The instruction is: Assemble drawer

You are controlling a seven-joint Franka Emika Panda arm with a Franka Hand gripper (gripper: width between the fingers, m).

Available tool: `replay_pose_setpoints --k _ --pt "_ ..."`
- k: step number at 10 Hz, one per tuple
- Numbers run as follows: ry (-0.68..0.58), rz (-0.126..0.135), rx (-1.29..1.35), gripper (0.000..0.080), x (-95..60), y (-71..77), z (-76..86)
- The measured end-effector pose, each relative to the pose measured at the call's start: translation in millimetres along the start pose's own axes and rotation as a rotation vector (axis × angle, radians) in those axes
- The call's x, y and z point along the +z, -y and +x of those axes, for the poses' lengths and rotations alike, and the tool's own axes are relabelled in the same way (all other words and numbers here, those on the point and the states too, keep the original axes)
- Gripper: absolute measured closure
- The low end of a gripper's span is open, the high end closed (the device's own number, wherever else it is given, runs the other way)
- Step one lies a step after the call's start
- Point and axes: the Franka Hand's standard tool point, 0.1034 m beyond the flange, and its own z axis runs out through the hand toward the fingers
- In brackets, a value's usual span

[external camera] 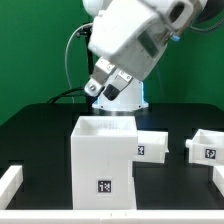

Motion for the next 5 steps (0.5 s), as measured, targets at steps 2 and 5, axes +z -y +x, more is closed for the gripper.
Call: replay_pose_setpoints --k 2,5 --pt "0.065 0.15 0.085 0.0151 3.9 12.8 -8.0" --pt "0.16 0.263 0.119 0.0151 0.7 20.5 -14.7"
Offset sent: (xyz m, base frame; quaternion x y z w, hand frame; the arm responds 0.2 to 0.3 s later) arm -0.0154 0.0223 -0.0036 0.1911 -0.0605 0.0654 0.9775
